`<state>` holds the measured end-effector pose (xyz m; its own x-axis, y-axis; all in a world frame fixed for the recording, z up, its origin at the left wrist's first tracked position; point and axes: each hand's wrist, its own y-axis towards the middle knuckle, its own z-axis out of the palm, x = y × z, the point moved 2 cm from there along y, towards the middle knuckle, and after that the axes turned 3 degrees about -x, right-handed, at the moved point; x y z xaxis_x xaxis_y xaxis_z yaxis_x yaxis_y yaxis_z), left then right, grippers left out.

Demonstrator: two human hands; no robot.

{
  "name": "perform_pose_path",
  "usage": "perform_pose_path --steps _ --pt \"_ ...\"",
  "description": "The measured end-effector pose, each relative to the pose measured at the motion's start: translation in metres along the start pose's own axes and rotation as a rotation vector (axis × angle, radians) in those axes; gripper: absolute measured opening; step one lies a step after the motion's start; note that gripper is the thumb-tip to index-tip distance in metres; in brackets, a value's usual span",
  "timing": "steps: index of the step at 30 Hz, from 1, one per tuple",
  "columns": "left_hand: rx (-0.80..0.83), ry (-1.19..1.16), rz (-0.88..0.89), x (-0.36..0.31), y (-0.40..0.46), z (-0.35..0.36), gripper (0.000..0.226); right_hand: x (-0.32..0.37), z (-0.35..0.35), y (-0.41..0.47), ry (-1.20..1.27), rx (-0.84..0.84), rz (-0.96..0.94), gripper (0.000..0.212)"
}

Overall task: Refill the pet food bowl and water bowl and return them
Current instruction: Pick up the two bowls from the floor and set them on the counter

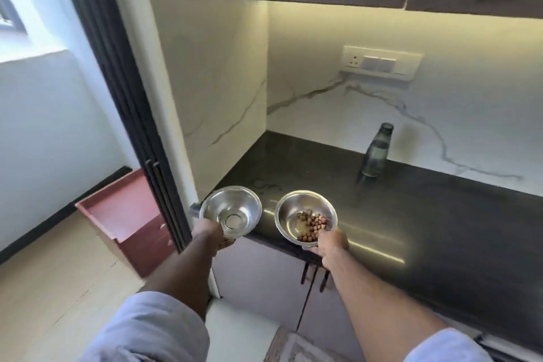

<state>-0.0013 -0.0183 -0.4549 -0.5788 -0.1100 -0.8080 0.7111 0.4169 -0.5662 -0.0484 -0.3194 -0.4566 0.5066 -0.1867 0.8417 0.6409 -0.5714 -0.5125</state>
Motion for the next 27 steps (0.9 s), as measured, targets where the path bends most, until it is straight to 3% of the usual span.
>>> perform_pose_path --steps 3,6,14,27 --pt "0.095 0.137 0.046 -0.019 0.005 0.051 0.037 0.011 -0.024 0.026 0.068 -0.072 0.029 0.034" --pt "0.087 0.107 -0.025 -0.037 0.014 0.097 0.034 0.022 -0.045 0.047 0.137 -0.136 0.047 0.033" --pt "0.219 0.23 0.044 -0.064 0.044 0.199 0.037 0.039 -0.079 0.084 0.256 -0.284 0.091 0.037" --pt "0.217 0.368 0.046 -0.066 0.052 0.248 0.041 0.042 -0.086 0.107 0.336 -0.36 0.128 0.041"
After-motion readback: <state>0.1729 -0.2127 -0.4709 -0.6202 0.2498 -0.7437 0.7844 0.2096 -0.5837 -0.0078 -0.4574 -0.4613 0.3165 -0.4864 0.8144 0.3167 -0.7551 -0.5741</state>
